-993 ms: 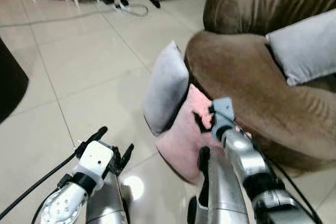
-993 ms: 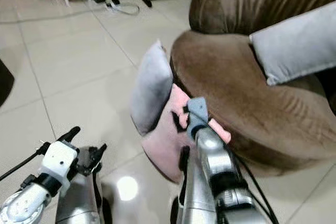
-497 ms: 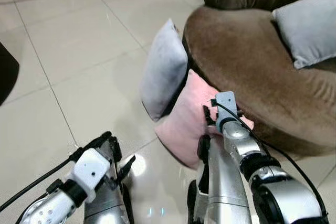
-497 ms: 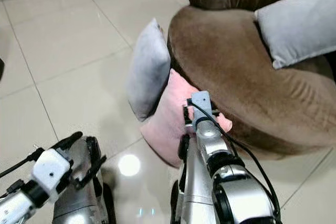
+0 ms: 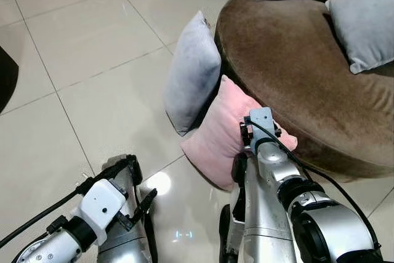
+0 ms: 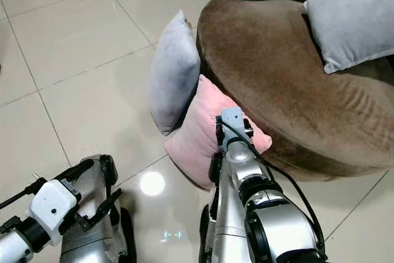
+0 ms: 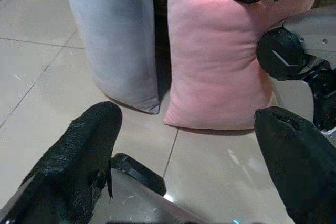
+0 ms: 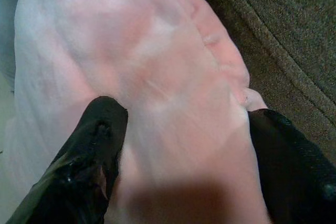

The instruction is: Move the pillow to the sofa from floor

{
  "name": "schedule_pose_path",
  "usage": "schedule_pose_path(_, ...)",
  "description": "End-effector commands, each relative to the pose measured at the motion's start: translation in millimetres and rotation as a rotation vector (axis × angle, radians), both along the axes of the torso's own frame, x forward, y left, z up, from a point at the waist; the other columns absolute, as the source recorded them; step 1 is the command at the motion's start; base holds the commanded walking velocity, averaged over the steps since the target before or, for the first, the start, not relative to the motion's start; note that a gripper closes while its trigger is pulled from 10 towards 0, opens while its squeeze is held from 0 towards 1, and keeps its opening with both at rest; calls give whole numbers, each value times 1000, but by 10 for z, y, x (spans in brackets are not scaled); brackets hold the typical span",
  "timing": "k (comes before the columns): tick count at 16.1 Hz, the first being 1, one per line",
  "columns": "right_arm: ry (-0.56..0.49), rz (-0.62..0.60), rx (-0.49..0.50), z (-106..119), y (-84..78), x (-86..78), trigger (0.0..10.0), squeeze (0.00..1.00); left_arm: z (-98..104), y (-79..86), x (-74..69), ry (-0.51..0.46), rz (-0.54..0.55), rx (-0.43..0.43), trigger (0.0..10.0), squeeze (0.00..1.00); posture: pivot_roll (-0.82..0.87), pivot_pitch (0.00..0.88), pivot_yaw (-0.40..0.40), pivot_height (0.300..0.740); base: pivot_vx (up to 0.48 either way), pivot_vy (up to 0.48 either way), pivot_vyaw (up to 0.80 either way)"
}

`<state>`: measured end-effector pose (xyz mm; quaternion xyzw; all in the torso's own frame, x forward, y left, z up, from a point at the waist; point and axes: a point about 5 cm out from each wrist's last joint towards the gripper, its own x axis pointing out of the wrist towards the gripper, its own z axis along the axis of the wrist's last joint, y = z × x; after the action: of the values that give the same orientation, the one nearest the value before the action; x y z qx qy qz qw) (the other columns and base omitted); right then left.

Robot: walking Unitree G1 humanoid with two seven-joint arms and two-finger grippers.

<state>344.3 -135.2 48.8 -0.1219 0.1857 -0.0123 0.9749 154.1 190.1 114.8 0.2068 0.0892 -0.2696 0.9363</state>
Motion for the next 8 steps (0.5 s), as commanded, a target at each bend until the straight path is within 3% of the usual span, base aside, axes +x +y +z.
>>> schedule_pose_path(1, 46, -2, -2, -108, -11, -73, 0, 0, 8, -20, -29, 14, -16, 0, 10000, 0, 91, 291, -75, 453, 0, 0, 0)
schedule_pose_path(8, 44, 26, 13, -108, 25, -73, 0, 0, 12, -29, -5, 14, -15, 1, 10000, 0, 89, 280, -79, 453, 0, 0, 0)
